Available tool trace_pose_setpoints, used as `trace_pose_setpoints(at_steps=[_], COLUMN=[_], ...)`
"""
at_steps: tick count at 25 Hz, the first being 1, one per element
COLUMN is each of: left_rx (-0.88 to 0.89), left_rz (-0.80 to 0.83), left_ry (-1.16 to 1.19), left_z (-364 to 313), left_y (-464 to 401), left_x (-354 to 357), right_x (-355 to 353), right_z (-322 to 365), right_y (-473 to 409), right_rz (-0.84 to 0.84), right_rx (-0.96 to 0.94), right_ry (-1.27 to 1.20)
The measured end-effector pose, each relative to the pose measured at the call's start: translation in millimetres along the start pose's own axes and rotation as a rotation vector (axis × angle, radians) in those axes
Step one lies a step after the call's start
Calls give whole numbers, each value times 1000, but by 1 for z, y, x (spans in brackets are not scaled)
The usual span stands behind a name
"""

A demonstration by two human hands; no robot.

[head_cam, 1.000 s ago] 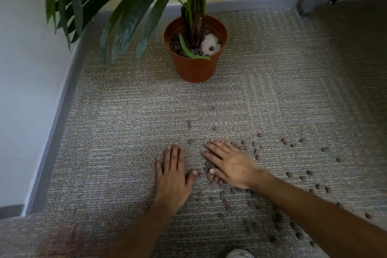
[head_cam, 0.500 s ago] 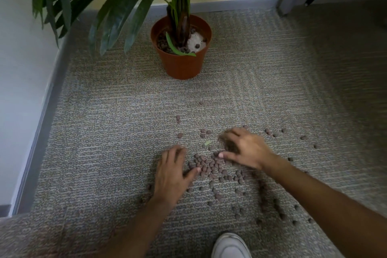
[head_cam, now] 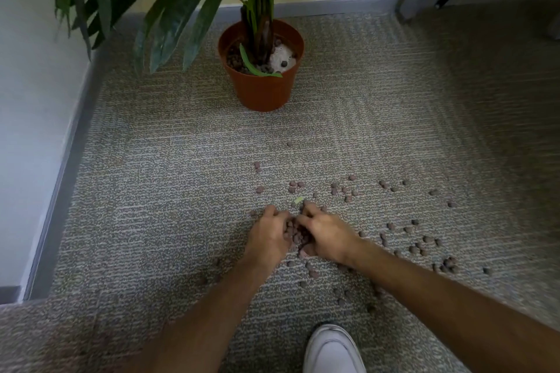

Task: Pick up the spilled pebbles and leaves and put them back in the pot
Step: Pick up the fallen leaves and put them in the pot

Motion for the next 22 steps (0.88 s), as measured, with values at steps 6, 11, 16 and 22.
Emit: trace_pose_setpoints(at_steps=[6,11,16,22], left_rx=[5,-32,0,19], left_rz=[-55,-93,-169,-229], left_ry=[267,430,397,352], left_z=[3,15,18,8], left_y=[-4,-4,-8,-40], left_x=[-9,-12,-31,-96], right_x=[-3,-15,-37,-130], right_z=[-3,-21,-33,-29], right_y=[-2,-5,-9,-38], right_rz=[-128,-125,-139,-303], right_rx=[14,117,173,133], right_ry=[-189,-363,-525,-550])
Point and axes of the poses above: each hand's wrist, its own y-axis away from the middle knuckle, its own x-axis out of the palm, z = x × y, the point moved 4 cm from there along -y, towards the middle knuckle, and after that the axes turned 12 degrees about z, right-handed, at the moved point
